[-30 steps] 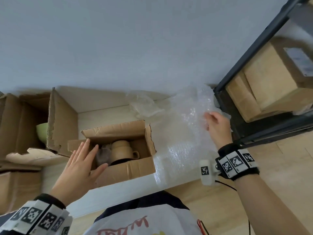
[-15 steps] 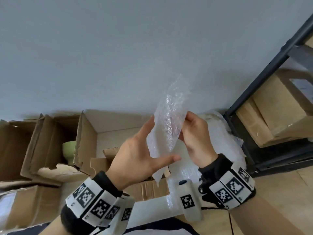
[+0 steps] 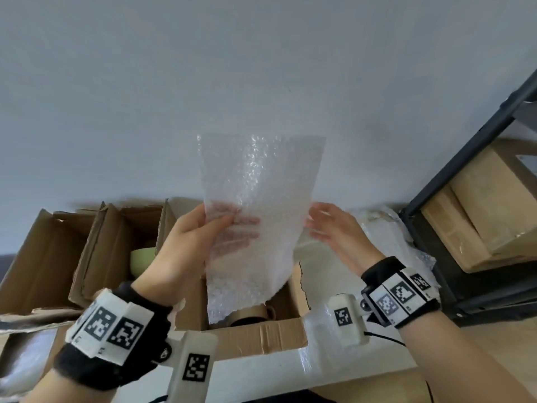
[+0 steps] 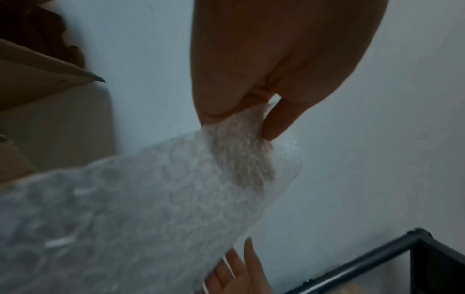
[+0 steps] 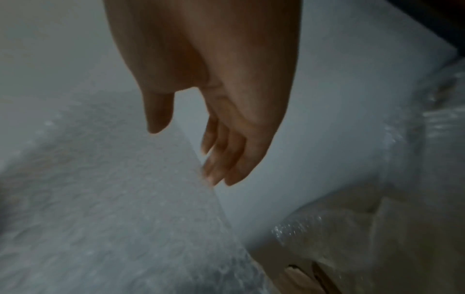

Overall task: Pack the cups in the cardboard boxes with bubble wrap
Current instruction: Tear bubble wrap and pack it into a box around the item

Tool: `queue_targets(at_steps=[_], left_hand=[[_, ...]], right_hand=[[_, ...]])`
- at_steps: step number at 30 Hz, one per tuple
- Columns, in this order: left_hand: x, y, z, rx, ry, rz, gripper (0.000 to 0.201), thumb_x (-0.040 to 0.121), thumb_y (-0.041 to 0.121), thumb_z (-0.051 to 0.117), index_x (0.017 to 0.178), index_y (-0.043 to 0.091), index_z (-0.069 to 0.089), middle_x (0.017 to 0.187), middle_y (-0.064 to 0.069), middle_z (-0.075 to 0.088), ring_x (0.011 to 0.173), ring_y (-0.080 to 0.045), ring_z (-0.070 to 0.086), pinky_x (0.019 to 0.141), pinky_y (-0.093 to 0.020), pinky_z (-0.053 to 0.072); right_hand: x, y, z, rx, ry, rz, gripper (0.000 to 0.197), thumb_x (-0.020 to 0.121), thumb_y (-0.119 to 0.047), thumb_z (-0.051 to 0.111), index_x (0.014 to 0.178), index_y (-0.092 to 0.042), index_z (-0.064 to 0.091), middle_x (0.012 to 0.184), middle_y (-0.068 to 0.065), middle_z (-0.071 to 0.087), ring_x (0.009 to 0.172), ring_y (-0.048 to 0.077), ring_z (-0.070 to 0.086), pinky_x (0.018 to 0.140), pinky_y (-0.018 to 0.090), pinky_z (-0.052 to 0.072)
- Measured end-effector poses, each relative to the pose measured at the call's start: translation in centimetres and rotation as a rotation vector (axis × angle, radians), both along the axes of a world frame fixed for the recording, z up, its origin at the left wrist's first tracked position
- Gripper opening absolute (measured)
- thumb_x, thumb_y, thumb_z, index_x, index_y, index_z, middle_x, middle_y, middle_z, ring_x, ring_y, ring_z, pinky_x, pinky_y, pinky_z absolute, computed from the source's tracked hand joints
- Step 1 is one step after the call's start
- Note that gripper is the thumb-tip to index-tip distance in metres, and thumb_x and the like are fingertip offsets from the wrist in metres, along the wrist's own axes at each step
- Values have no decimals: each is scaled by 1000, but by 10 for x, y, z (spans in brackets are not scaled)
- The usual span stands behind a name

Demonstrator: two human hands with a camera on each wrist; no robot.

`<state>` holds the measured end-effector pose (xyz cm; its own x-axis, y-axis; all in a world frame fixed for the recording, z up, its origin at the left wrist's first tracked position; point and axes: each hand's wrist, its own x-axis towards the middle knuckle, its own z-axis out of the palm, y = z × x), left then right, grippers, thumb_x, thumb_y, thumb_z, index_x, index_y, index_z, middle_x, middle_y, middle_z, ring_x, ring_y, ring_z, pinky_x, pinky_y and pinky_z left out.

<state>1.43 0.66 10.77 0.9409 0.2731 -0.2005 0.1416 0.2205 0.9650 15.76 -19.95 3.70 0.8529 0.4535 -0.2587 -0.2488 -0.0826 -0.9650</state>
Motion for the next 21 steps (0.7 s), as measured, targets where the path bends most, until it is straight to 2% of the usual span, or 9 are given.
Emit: queue_targets(at_steps=[3, 5, 8, 10, 13, 16, 18, 20, 21], left_hand=[[-1, 15, -3, -55, -16, 0, 27, 94, 14, 48, 114, 2, 61, 104, -15, 71, 96, -29, 69, 81, -37, 57], [-3, 23, -9, 112, -3, -8, 24, 91, 22, 53, 109, 10, 64, 95, -12, 73, 91, -27, 70, 77, -37, 58], [-8, 36, -28, 476, 52, 32, 22, 89, 19, 60, 111, 16, 56, 83, -1, 75, 80, -20, 72, 72, -37, 57], [-12, 42, -39, 437, 75, 111, 44, 85, 17, 65, 124, 15, 44, 80, 2, 75, 74, -18, 72, 60, -29, 58], [-21, 49, -50, 351, 43, 174, 67, 84, 14, 67, 137, 36, 31, 79, -5, 74, 71, -17, 72, 55, -22, 55], [-27, 54, -53, 539, 8, 132, 36, 88, 14, 63, 110, 41, 60, 79, -8, 72, 71, -10, 69, 63, -17, 53], [-29, 55, -56, 647, 45, 107, 22, 91, 18, 59, 93, 38, 67, 87, 0, 71, 76, -1, 65, 67, -13, 49], [-30, 54, -59, 710, 160, 67, 11, 90, 33, 57, 91, 38, 67, 112, 2, 64, 104, -7, 59, 84, -21, 45], [-30, 52, -59, 792, 226, 18, 15, 86, 46, 55, 96, 39, 65, 128, 1, 54, 123, -16, 46, 97, -30, 40]], right_hand=[[1, 0, -5, 109, 108, 47, 42, 73, -23, 73, 110, -9, 61, 96, 7, 71, 85, 17, 69, 77, 25, 55], [-1, -1, -5, 179, 119, 34, 47, 68, -17, 75, 112, -10, 60, 90, 8, 73, 84, 20, 71, 71, 23, 55], [-3, -4, -4, 192, 44, 31, 55, 71, -15, 74, 121, -15, 53, 87, 12, 73, 80, 23, 71, 69, 26, 56], [-5, -5, -3, 126, -89, 91, 53, 74, -14, 74, 122, -22, 53, 78, 6, 72, 81, 25, 71, 73, 29, 57], [-7, -9, 2, -1, -281, 243, 54, 73, -19, 77, 121, -36, 58, 71, 3, 69, 79, 22, 70, 83, 24, 54], [-12, -7, 9, -170, -431, 321, 38, 68, -30, 77, 104, -37, 68, 75, -2, 68, 76, 11, 65, 78, 16, 50], [-17, -2, 14, -242, -556, 289, 19, 74, -22, 77, 89, -31, 72, 77, -8, 69, 75, 3, 64, 74, 12, 48], [-22, 3, 21, -273, -659, 274, 11, 80, -15, 74, 85, -24, 72, 80, -8, 70, 76, 2, 63, 74, 12, 49], [-25, 7, 25, -284, -701, 281, 7, 82, -13, 72, 86, -19, 71, 81, -7, 69, 77, 3, 63, 76, 14, 50]])
